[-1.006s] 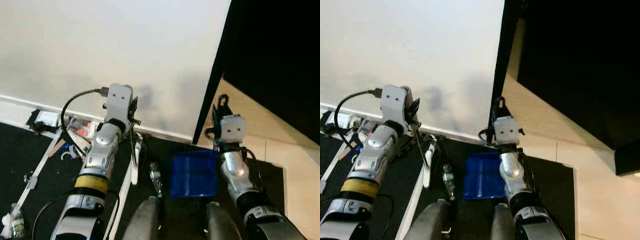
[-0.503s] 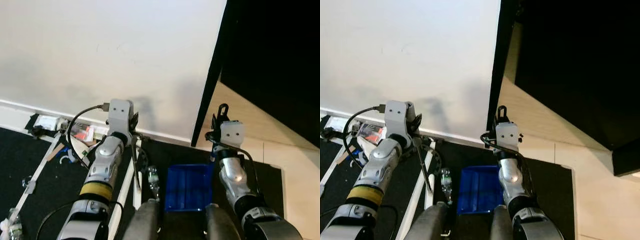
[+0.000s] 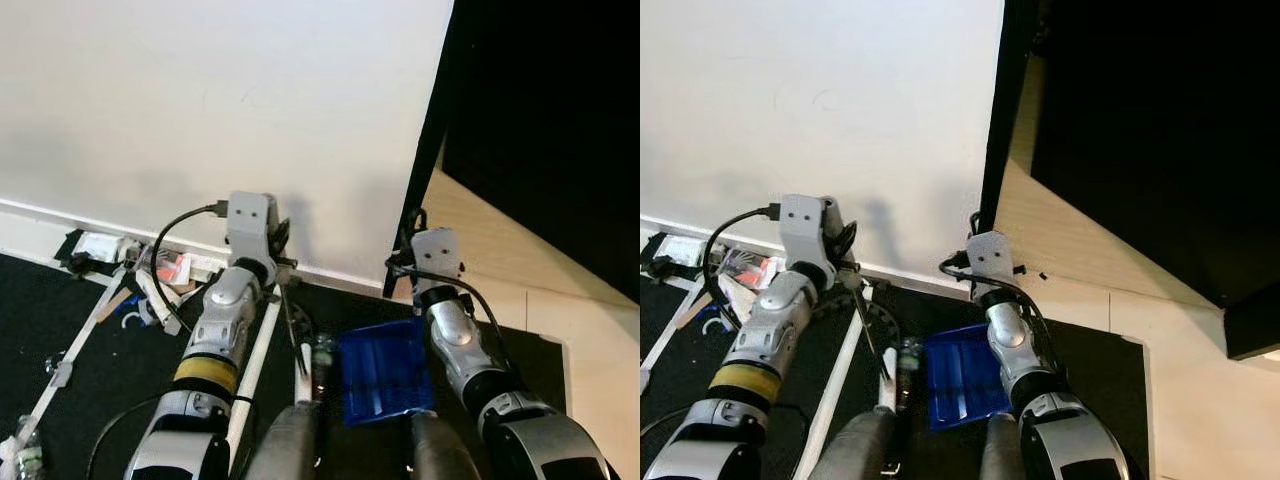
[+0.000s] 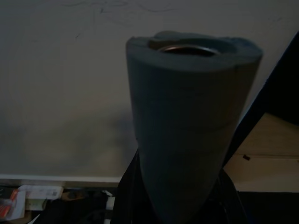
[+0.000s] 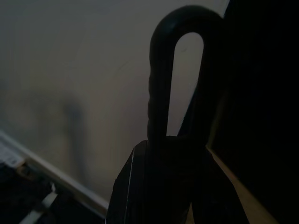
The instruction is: Sweep floor
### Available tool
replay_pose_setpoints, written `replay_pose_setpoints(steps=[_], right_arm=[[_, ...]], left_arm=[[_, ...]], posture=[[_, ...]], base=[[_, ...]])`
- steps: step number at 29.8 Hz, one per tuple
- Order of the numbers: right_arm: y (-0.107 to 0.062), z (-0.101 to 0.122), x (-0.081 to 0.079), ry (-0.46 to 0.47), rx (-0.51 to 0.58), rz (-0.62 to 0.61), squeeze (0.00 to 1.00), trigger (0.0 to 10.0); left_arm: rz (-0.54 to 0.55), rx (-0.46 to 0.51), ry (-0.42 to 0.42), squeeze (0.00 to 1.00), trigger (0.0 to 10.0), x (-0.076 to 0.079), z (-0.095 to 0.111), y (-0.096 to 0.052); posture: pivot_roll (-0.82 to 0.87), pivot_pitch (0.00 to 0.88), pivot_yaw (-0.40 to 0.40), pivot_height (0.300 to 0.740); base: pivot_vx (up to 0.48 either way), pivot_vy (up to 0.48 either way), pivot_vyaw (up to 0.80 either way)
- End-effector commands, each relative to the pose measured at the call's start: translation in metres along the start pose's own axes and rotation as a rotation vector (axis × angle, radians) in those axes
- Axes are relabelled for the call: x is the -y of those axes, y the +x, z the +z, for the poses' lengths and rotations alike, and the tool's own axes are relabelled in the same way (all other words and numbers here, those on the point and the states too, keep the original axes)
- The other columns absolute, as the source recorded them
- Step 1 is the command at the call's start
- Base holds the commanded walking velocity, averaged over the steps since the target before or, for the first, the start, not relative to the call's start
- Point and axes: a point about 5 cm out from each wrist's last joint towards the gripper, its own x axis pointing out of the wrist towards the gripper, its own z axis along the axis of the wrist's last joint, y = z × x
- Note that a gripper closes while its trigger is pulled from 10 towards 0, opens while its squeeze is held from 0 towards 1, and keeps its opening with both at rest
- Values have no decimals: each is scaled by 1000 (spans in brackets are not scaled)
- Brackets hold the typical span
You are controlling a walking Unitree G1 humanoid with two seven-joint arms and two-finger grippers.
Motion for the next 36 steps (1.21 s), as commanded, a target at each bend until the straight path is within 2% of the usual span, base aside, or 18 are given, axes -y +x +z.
replay_pose_setpoints(steps=[1, 5, 7, 8, 9, 10, 12, 13, 14, 16, 20, 24, 28, 29, 31, 32, 34, 36], right_arm=[[-10, -18, -6, 13, -88, 51, 0, 10000], [-18, -27, -8, 38, -166, 92, 0, 10000], [-26, -42, -9, 73, -278, 99, 0, 10000], [-26, -42, -9, 73, -278, 99, 0, 10000], [-36, -61, -11, 129, -413, 113, 0, 10000], [-41, -70, -12, 169, -478, 123, 0, 10000], [-45, -76, -13, 194, -515, 130, 0, 10000], [-48, -80, -13, 277, -559, 130, 0, 10000], [-48, -80, -13, 277, -559, 130, 0, 10000], [-49, -79, -7, 383, -594, 125, 0, 10000], [-46, -74, 5, 441, -607, 102, 0, 10000], [-40, -64, 15, 386, -558, 69, 0, 10000], [-21, -18, 27, 298, -176, -32, 0, 10000], [-21, -18, 27, 298, -176, -32, 0, 10000], [-19, 10, 33, 303, 25, -79, 0, 10000], [-20, 17, 34, 297, 78, -83, 0, 10000], [-21, 20, 33, 281, 100, -80, 0, 10000], [-24, 17, 24, 259, 72, -35, 0, 10000]], left_arm=[[9, -15, -18, 0, 10000, -1, -9, -6], [14, -32, -22, 0, 10000, -1, -15, -10], [11, -33, -23, 0, 10000, 1, -16, -10], [11, -33, -23, 0, 10000, 1, -16, -10], [10, -33, -24, 0, 10000, 2, -16, -9], [9, -32, -25, 0, 10000, 2, -15, -8], [9, -31, -25, 0, 10000, 2, -15, -8], [9, -30, -24, 0, 10000, 2, -15, -8], [9, -30, -24, 0, 10000, 2, -15, -8], [10, -31, -22, 0, 10000, 1, -15, -8], [14, -34, -21, 0, 10000, 1, -17, -9], [17, -33, -24, 0, 10000, 3, -18, -8], [24, -31, -25, 0, 10000, 2, -18, -9], [24, -31, -25, 0, 10000, 2, -18, -9], [29, -36, -18, 0, 10000, -1, -19, -11], [31, -38, -15, 0, 10000, -2, -19, -12], [32, -40, -13, 0, 10000, -4, -19, -13], [33, -42, -10, 0, 10000, -5, -19, -13]], posture=[[166, 150, 51, 740], [155, 147, 46, 740], [155, 147, 46, 740], [155, 147, 46, 740], [148, 135, 43, 740], [148, 132, 42, 740], [148, 132, 42, 740], [149, 130, 43, 740], [149, 130, 43, 740], [138, 120, 40, 740], [132, 111, 32, 740], [137, 101, 23, 740], [141, 101, 25, 740], [141, 101, 25, 740], [141, 104, 36, 740], [140, 105, 40, 740], [139, 106, 42, 740], [138, 109, 47, 740]], base=[[0, 0, 0], [0, 0, 0], [0, 0, 0], [0, 0, 0], [0, 0, 0], [0, 0, 0], [0, 0, 0], [0, 0, 0], [0, 0, 0], [0, 0, 0], [0, 0, 0], [0, 0, 0], [0, 0, 0], [0, 0, 0], [0, 0, 0], [0, 0, 0], [0, 0, 0], [0, 0, 0]])
